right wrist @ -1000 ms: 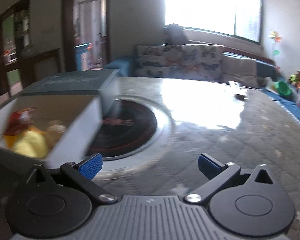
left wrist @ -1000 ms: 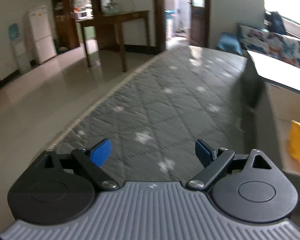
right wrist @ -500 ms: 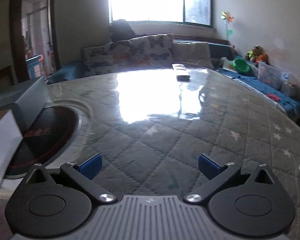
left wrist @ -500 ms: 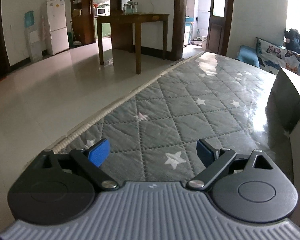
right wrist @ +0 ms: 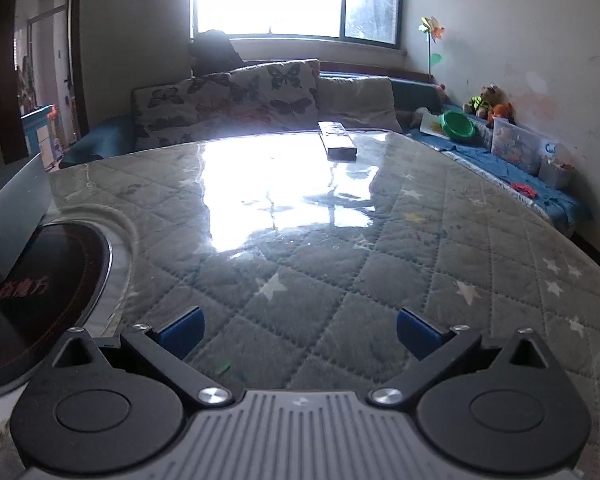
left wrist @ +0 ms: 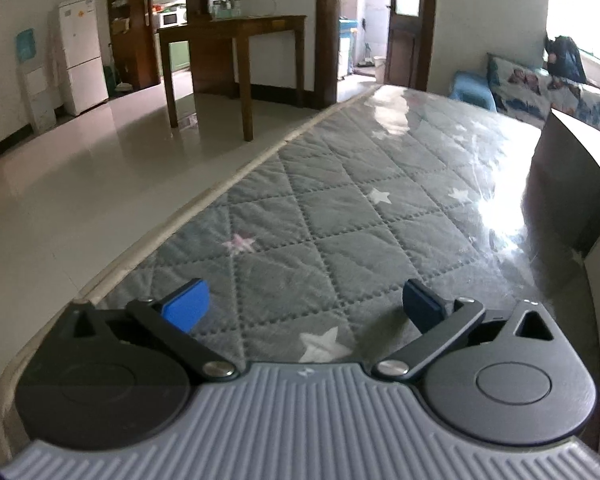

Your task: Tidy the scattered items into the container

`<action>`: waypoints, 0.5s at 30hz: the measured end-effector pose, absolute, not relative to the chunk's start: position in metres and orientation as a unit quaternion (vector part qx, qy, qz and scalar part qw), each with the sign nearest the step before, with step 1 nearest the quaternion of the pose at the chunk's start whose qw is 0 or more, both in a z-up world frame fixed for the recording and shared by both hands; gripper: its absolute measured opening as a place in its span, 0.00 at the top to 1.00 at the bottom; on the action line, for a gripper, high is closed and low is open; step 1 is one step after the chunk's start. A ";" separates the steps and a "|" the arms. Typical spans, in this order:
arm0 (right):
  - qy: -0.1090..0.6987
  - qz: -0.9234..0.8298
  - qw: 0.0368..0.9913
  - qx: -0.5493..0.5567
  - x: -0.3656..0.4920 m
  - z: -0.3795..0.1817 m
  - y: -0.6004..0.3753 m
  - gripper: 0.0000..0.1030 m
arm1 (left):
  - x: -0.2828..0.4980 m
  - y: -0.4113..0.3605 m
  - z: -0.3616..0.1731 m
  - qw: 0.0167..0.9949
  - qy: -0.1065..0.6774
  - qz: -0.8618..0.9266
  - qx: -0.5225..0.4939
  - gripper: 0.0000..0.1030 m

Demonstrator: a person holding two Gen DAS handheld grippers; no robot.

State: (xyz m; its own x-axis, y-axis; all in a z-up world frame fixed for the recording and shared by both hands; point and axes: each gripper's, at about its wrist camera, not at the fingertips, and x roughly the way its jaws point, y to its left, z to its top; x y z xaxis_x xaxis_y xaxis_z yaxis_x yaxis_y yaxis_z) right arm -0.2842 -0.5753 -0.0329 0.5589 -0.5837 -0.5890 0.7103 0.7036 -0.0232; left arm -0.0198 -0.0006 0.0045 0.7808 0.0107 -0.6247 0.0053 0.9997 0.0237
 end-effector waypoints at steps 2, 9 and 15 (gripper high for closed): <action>0.301 -0.366 0.873 0.116 -0.279 -0.035 -0.581 0.00 | -0.019 -0.001 0.004 0.944 0.331 -0.002 0.013 0.00; 0.311 -0.361 0.870 0.127 -0.278 -0.038 -0.585 0.00 | -0.018 -0.001 0.000 0.943 0.331 -0.003 0.012 0.00; 0.311 -0.361 0.870 0.126 -0.276 -0.038 -0.586 0.00 | -0.018 -0.001 0.001 0.943 0.331 -0.003 0.013 0.00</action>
